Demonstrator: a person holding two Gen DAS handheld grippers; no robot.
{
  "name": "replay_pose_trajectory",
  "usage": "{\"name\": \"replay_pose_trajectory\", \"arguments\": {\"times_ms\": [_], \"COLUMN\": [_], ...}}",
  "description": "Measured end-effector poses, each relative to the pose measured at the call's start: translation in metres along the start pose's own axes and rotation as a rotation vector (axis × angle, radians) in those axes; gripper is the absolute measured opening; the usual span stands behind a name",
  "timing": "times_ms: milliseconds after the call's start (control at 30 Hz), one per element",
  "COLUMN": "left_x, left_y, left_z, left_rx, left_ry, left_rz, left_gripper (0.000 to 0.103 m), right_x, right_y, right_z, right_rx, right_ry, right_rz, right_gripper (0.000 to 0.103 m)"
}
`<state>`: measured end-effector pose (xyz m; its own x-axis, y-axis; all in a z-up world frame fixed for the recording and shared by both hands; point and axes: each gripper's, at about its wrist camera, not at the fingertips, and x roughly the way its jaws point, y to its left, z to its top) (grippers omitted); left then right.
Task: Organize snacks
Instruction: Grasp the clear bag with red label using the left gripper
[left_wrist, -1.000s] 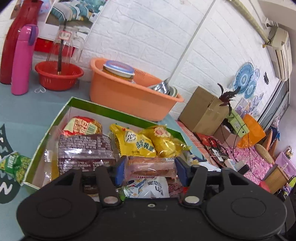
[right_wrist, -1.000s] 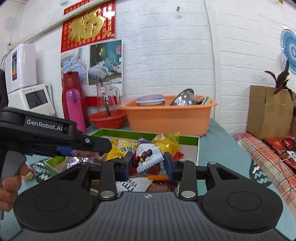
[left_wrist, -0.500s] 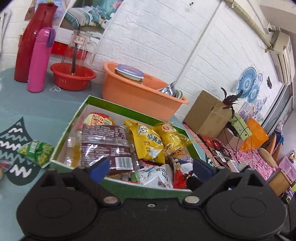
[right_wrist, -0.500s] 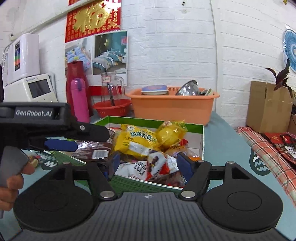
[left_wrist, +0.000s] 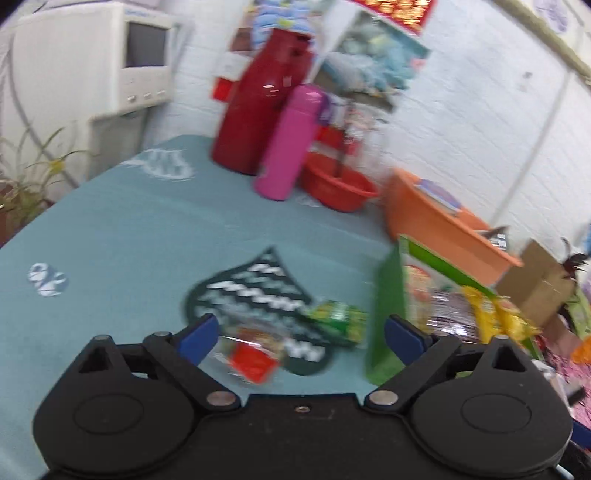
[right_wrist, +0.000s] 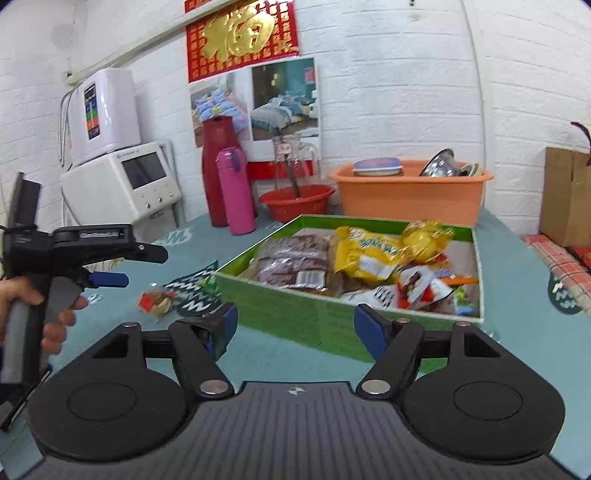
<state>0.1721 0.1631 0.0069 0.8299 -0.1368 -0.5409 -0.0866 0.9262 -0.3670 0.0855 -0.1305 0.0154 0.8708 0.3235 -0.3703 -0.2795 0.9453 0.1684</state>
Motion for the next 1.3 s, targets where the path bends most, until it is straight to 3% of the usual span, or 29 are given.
{"name": "replay_pose_trajectory", "arguments": {"times_ms": [167, 267, 333, 433, 600, 767, 833, 1033, 1133, 1233, 1300], "left_x": [0.022, 0.029, 0.033, 0.023, -0.012, -0.037, -0.042, -0.042, -0.041, -0.035, -0.031], "left_y": [0.022, 0.026, 0.024, 0.012, -0.022, -0.04, -0.039, -0.034, -0.037, -0.039, -0.039], "left_z": [0.0, -0.006, -0.011, -0.025, -0.069, -0.096, -0.094, -0.081, -0.081, -0.084, -0.088], "left_rx": [0.038, 0.026, 0.042, 0.074, 0.115, 0.084, 0.071, 0.03, 0.042, 0.058, 0.049], "left_ry": [0.028, 0.06, 0.111, 0.142, 0.209, 0.252, 0.238, 0.238, 0.246, 0.273, 0.286], "left_rz": [0.063, 0.02, -0.026, -0.059, -0.192, -0.318, -0.318, -0.328, -0.335, -0.34, -0.365], "left_gripper": [0.103, 0.101, 0.068, 0.068, 0.07, 0.083, 0.091, 0.09, 0.089, 0.08, 0.074], "right_x": [0.003, 0.006, 0.007, 0.009, 0.008, 0.014, 0.016, 0.024, 0.031, 0.039, 0.044], "right_y": [0.011, 0.015, 0.018, 0.022, 0.029, 0.041, 0.047, 0.058, 0.063, 0.067, 0.068], "right_z": [-0.009, -0.013, -0.016, -0.019, -0.028, -0.046, -0.051, -0.052, -0.05, -0.05, -0.052], "right_rx": [0.003, 0.001, 0.001, -0.001, -0.017, -0.018, -0.035, -0.025, -0.015, -0.015, -0.014], "right_ry": [0.048, 0.069, 0.08, 0.097, 0.127, 0.206, 0.224, 0.243, 0.246, 0.246, 0.25], "right_rz": [0.023, 0.028, 0.032, 0.052, 0.11, 0.173, 0.182, 0.217, 0.233, 0.225, 0.219], "right_gripper": [0.103, 0.103, 0.103, 0.103, 0.103, 0.103, 0.103, 0.103, 0.103, 0.103, 0.075]}}
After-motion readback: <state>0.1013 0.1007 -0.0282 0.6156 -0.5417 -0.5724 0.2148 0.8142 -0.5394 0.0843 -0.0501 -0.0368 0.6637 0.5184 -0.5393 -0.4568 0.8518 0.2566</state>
